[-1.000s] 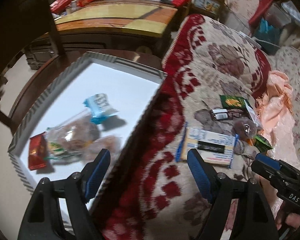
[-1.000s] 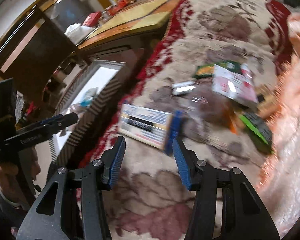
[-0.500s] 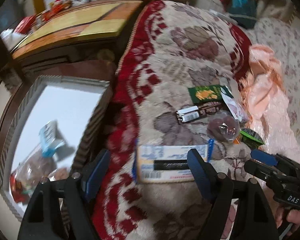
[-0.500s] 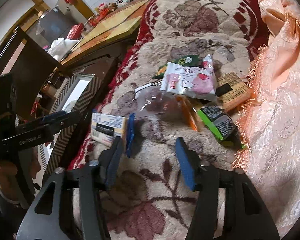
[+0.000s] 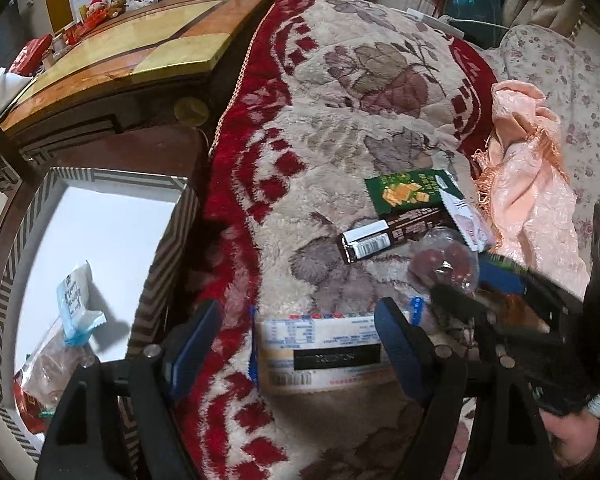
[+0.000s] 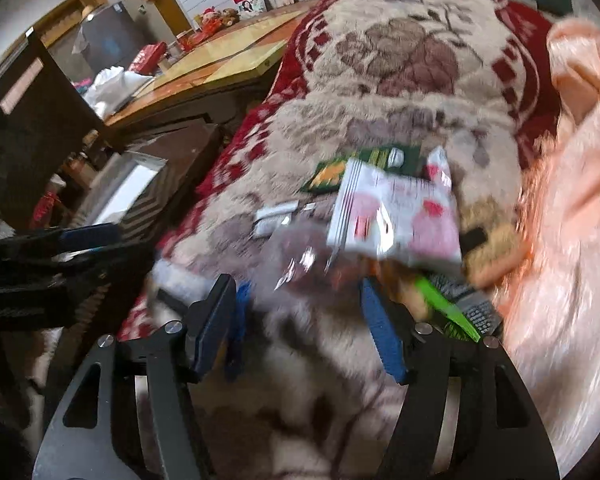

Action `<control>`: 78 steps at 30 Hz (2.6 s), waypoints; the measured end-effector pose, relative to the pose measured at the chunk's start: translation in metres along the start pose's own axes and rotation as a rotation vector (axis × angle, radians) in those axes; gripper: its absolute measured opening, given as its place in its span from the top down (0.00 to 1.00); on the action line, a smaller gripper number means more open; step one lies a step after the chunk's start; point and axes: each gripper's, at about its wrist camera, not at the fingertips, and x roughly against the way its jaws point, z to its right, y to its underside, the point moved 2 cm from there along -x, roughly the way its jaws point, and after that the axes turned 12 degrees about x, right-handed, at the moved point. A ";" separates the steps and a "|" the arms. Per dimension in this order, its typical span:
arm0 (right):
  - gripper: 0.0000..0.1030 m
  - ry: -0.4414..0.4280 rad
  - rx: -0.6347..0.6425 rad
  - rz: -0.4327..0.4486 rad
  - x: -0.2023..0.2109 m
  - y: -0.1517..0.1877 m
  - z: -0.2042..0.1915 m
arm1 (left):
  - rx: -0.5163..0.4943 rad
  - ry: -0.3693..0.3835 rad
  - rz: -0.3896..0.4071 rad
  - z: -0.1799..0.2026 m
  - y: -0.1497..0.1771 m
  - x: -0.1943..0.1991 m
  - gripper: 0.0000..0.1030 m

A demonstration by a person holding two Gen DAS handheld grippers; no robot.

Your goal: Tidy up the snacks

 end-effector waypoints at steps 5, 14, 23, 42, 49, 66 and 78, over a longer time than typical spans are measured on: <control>0.75 0.010 0.025 0.069 -0.001 -0.015 0.012 | -0.050 0.016 -0.013 0.005 -0.009 -0.014 0.21; 0.69 -0.118 -0.039 0.035 0.012 0.000 0.034 | -0.141 0.042 -0.051 0.033 -0.023 -0.043 0.21; 0.46 -0.057 0.133 -0.008 -0.001 -0.003 0.009 | -0.185 0.020 -0.054 0.036 -0.032 -0.052 0.21; 0.78 -0.110 -0.139 0.075 0.045 0.020 0.082 | -0.479 0.099 -0.123 0.112 -0.030 -0.103 0.34; 0.78 -0.136 -0.138 0.092 0.047 0.019 0.082 | -0.527 0.092 -0.107 0.116 -0.024 -0.095 0.90; 0.78 -0.193 -0.065 0.124 0.058 0.001 0.034 | -0.310 0.074 0.023 0.041 -0.032 -0.019 0.91; 0.78 -0.222 0.019 0.109 0.057 -0.011 -0.024 | -0.193 0.025 0.125 0.004 -0.010 0.026 0.91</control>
